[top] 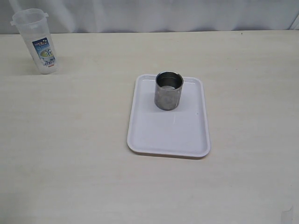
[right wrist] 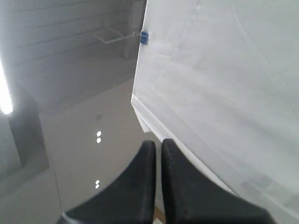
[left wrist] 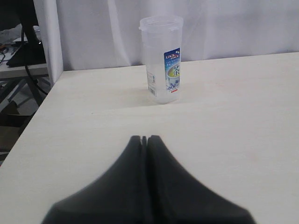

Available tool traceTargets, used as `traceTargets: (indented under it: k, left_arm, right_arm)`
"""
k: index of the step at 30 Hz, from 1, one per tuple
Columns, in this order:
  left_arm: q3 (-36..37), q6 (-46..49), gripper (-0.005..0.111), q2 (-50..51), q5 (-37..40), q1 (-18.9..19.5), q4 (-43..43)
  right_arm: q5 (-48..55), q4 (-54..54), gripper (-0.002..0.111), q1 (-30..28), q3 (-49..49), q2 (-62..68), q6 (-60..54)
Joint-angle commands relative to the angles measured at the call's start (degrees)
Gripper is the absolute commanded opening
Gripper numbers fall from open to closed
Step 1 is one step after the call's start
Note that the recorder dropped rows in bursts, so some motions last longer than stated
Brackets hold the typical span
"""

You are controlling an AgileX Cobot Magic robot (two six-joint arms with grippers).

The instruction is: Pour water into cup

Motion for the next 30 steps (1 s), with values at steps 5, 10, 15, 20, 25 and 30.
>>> traceTargets:
  k: [5, 10, 15, 20, 25, 30]
  left_arm:
    - [0.2, 0.0, 0.000, -0.1, -0.4, -0.2, 0.0]
    - [0.2, 0.0, 0.000, -0.1, -0.4, -0.2, 0.0]
    - [0.2, 0.0, 0.000, -0.1, -0.4, -0.2, 0.0]
    - [0.2, 0.0, 0.000, -0.1, -0.5, -0.2, -0.2]
    - [0.2, 0.0, 0.000, -0.1, -0.5, -0.2, -0.2]
    - [0.2, 0.0, 0.000, -0.1, -0.5, -0.2, -0.2]
  right_arm:
    - [0.6, 17.3, 0.004, 0.0, 13.0, -9.7, -0.2]
    - [5.5, 20.9, 0.004, 0.0, 16.0, -12.6, -0.2]
    - [7.3, 20.7, 0.004, 0.0, 16.0, -12.6, -0.2]
    - [10.2, 20.7, 0.004, 0.0, 16.2, -12.6, -0.2]
    - [18.3, 20.7, 0.004, 0.0, 16.2, -12.6, -0.2]
    - [21.1, 20.7, 0.004, -0.1, 16.2, -12.6, -0.2]
